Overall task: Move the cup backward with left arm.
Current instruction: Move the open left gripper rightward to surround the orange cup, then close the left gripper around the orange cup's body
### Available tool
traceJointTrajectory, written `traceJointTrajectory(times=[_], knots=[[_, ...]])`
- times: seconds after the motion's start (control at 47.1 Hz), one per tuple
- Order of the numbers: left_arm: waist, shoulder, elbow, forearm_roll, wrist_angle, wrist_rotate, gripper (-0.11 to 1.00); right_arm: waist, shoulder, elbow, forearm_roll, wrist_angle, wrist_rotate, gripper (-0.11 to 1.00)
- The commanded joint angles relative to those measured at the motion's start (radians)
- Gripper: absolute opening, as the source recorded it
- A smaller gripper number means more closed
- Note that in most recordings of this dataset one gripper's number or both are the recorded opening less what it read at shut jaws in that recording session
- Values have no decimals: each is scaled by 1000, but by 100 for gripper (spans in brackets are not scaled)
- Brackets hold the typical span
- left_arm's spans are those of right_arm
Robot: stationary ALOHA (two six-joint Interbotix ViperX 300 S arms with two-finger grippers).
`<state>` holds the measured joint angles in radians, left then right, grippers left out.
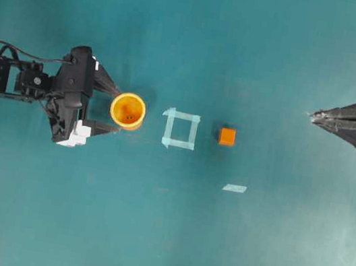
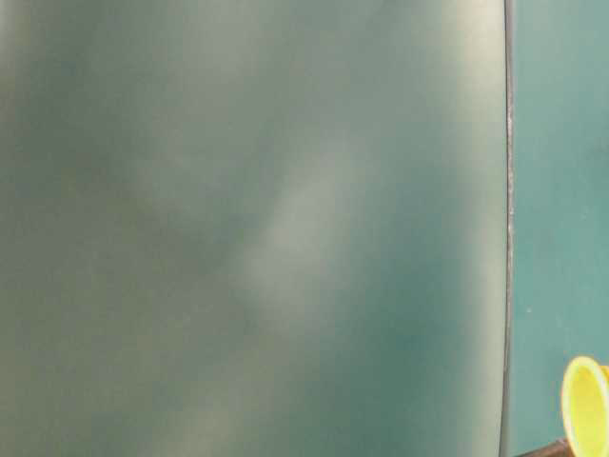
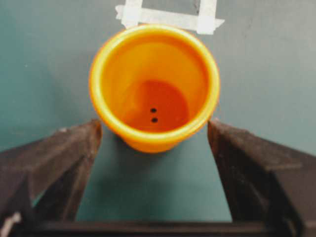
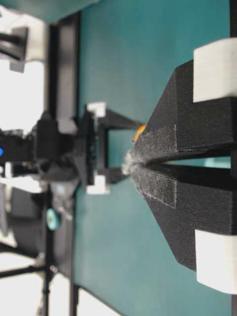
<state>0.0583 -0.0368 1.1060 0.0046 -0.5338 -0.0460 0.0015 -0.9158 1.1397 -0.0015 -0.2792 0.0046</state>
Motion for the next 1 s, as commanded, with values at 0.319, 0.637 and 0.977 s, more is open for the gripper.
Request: traceJointTrajectory(times=[0.319,0.637,0.977], knots=[[2,100,-48,2,-153,2,84,0,0,-44,0,25,2,0],[2,156,-83,5,-187,3,84,0,0,-49,0,38,3,0],[2,152,-75,3,-187,5,69,2,0,-51,0,51,3,0]])
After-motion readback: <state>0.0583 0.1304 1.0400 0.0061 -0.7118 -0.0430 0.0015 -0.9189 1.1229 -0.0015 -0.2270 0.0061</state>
